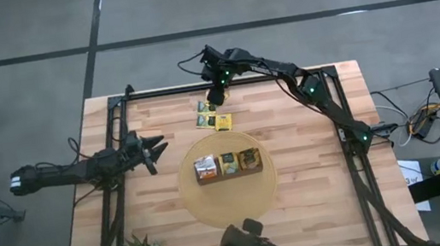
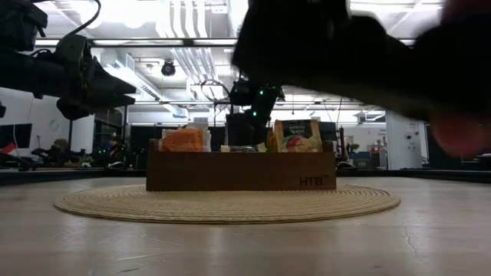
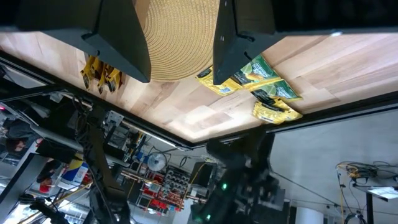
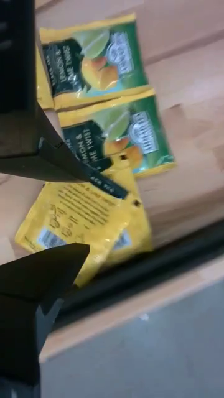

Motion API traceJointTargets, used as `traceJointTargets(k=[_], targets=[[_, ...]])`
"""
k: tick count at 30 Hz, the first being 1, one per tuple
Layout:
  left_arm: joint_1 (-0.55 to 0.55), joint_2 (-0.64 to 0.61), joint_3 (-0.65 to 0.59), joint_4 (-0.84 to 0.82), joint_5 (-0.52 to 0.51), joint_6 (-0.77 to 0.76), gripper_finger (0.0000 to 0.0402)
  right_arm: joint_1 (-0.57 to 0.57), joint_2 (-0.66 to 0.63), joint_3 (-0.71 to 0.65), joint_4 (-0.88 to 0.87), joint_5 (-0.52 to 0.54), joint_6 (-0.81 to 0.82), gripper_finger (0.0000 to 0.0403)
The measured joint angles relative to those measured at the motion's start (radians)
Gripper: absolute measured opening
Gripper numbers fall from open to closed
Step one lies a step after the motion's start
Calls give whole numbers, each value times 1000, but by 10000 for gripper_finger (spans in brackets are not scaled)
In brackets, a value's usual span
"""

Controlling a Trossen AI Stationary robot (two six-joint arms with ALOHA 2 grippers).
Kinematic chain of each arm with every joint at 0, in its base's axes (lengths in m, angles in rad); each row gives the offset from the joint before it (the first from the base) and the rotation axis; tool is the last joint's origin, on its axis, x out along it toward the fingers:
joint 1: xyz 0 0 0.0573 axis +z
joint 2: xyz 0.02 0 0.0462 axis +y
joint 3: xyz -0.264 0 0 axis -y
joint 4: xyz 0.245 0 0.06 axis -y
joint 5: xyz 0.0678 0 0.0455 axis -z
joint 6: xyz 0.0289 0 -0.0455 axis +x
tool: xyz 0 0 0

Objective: Pick & Place Tea
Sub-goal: Put the yellow tea bag into the wooden organizer

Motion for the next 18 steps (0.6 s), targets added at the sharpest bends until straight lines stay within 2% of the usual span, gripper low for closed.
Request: traceJointTargets(k=[5, 18], targets=[[0, 0, 0, 0, 0, 0, 167, -10, 34, 1, -25, -48, 30, 166], [0, 0, 0, 0, 0, 0, 167, -43, 29, 5, -52, -38, 15, 166]])
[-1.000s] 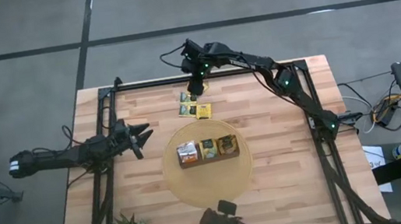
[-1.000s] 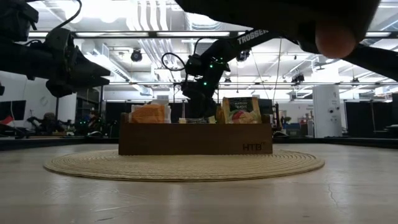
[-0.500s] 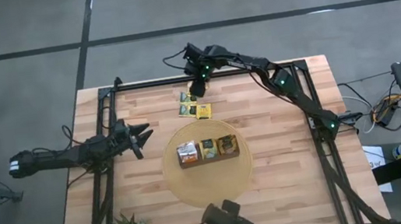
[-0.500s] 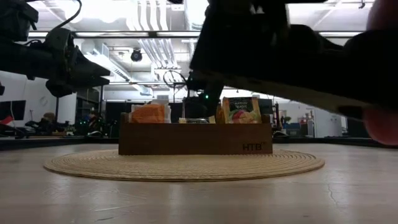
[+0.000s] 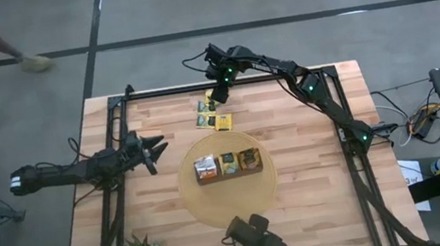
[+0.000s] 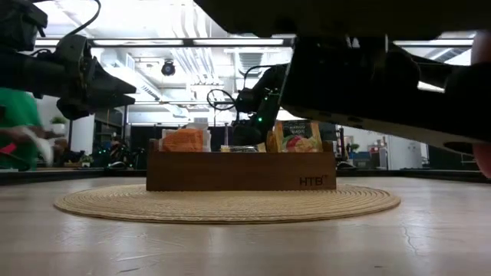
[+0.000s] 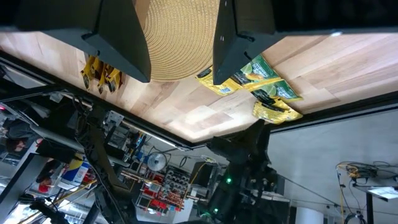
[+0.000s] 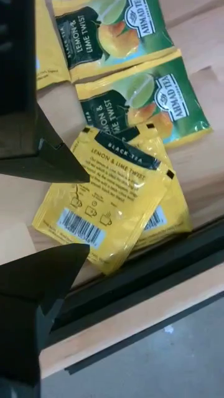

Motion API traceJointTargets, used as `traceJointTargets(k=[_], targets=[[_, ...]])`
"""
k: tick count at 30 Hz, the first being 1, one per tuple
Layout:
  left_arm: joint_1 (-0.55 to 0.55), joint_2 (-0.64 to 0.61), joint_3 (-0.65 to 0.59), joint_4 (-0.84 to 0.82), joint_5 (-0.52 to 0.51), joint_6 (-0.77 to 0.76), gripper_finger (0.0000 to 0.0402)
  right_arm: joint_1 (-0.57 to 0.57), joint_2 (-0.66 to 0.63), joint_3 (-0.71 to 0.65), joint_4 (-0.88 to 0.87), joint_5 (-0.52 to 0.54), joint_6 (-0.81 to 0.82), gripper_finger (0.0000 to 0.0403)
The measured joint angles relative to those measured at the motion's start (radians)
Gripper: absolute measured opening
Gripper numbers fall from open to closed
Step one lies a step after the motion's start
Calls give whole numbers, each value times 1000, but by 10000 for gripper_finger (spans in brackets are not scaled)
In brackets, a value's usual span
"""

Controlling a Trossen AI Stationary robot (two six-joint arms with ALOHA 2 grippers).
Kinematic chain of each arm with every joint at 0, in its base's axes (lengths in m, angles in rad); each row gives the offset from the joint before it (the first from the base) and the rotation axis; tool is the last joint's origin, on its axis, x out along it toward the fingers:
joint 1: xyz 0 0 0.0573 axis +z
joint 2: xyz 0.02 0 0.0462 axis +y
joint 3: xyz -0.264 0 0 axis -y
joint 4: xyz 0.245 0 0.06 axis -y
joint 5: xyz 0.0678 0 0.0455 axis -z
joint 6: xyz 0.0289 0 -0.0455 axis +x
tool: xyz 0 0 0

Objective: Pick & Place Tea
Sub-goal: Put the yellow tea bag into the wooden organizer

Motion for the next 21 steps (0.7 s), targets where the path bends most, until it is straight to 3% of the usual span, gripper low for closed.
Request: traceJointTargets(k=[9, 15, 18, 21], targets=[[0, 0, 0, 0, 0, 0, 167, -18, 37, -4, -13, 2, -1, 166], [0, 0, 0, 0, 0, 0, 167, -30, 49, 2, -22, -71, -27, 163], [0, 0, 0, 0, 0, 0, 167, -28, 49, 2, -22, -54, -40, 139], [0, 0, 0, 0, 0, 0, 167, -31, 49, 2, -26, -56, -55, 82]])
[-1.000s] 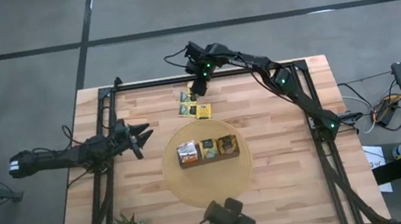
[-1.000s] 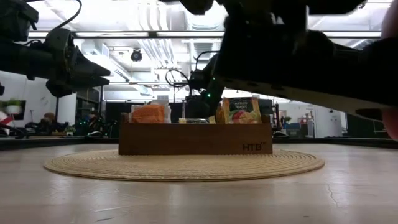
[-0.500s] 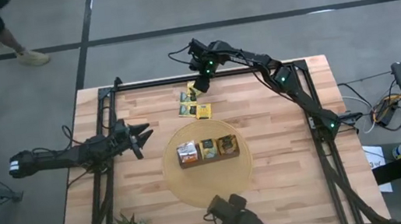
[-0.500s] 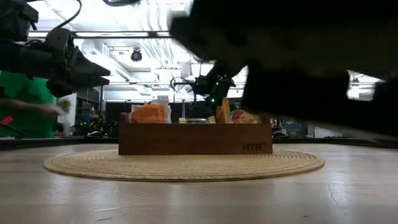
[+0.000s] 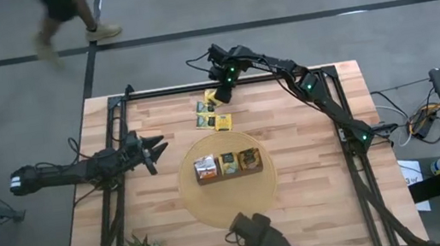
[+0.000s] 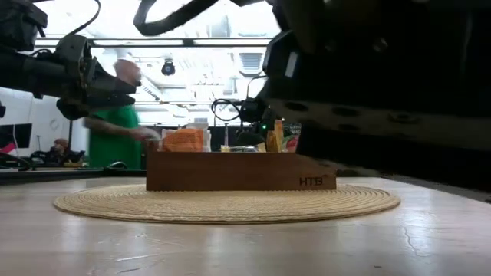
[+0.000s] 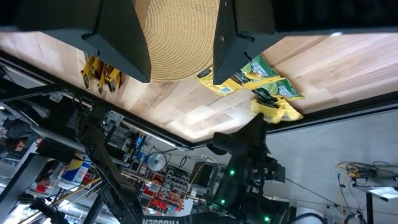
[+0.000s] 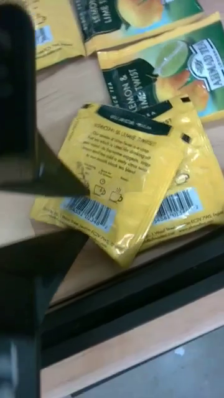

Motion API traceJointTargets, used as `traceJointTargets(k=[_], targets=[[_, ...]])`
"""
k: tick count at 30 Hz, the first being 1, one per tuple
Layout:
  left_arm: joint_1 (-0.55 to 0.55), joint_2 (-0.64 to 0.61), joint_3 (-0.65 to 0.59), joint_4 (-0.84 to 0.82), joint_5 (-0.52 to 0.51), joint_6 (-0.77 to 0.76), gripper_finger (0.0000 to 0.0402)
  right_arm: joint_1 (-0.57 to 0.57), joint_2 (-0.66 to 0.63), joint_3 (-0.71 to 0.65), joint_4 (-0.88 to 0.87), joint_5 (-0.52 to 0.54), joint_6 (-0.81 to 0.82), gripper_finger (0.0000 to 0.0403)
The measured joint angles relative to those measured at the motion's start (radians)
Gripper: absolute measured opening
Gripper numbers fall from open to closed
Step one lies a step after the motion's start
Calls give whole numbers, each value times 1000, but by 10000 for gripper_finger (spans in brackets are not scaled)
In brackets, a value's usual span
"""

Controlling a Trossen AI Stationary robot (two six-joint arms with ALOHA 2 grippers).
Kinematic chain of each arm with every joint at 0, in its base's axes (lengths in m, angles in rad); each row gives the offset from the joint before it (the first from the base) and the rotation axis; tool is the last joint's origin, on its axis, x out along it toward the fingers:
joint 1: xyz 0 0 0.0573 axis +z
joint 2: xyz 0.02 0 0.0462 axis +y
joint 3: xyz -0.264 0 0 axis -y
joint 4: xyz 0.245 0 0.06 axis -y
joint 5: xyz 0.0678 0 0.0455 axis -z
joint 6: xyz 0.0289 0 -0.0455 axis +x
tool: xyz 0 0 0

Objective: Pick & Place Tea
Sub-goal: Put the yellow tea bag into the wooden organizer

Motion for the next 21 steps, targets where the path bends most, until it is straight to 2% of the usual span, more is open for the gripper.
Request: traceJointTargets(k=[2, 4, 11, 21], targets=[[0, 0, 0, 0, 0, 0, 167, -1, -1, 0, -4, 0, -36, 33], [0, 0, 0, 0, 0, 0, 167, -1, -3, 0, -16, 2, -59, 20], [0, 0, 0, 0, 0, 0, 167, -2, -43, -5, -81, 10, -88, 11], [0, 0, 0, 0, 0, 0, 167, 9, -191, -4, -131, -4, -111, 9]])
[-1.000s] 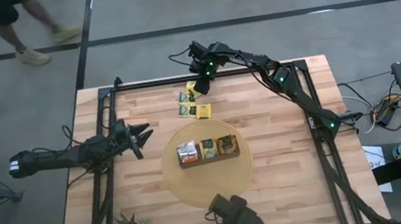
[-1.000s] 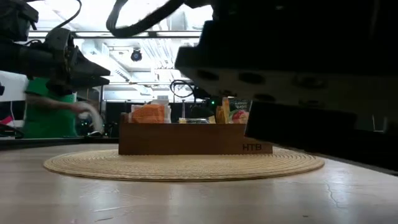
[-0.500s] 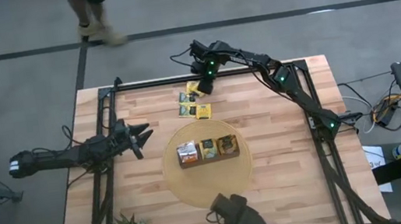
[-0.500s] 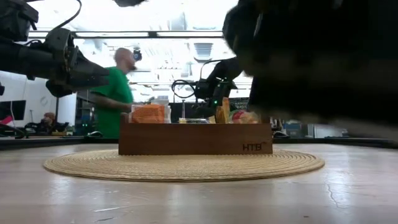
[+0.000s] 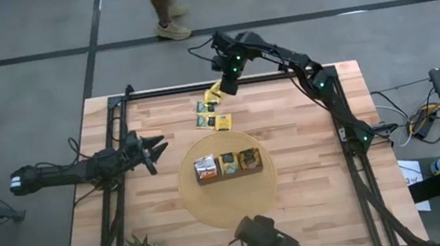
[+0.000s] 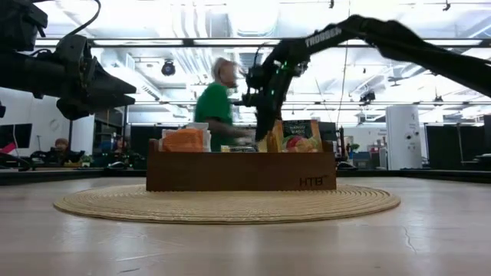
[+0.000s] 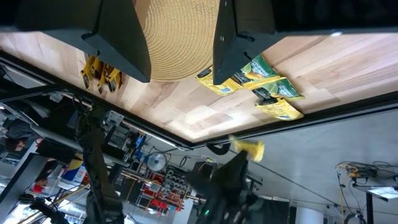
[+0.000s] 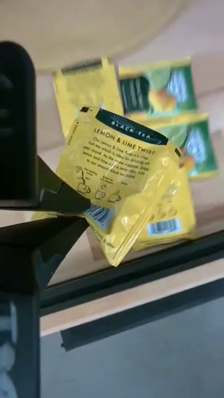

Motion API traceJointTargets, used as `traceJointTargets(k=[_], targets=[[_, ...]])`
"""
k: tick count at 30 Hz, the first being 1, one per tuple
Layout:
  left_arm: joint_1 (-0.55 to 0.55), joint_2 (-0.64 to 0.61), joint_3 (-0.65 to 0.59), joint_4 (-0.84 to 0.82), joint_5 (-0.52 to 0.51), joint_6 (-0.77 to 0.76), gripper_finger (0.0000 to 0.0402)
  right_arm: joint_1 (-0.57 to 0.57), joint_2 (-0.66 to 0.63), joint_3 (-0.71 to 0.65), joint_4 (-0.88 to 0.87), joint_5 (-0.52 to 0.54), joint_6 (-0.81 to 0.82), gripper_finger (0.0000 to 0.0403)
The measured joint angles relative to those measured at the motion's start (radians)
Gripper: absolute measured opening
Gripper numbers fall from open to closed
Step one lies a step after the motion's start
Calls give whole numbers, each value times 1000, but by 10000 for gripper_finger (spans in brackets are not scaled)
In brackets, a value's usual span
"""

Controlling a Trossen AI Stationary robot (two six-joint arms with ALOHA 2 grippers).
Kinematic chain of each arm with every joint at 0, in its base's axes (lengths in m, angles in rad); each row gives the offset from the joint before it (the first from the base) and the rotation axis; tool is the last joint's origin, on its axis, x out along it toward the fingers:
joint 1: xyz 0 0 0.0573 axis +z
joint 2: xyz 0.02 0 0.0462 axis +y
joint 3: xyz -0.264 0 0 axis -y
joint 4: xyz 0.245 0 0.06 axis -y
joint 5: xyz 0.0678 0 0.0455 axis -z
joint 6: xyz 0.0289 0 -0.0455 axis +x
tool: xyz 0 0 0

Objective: Pick & Place Tea
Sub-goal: Put the yellow tea bag into the wooden organizer

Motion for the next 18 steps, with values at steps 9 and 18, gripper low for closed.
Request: traceJointTargets(k=[9, 18], targets=[[0, 0, 0, 0, 0, 0, 167, 109, -123, -4, -86, 53, -41, 9], [0, 0, 0, 0, 0, 0, 167, 295, -218, -14, -176, 252, -14, 9]])
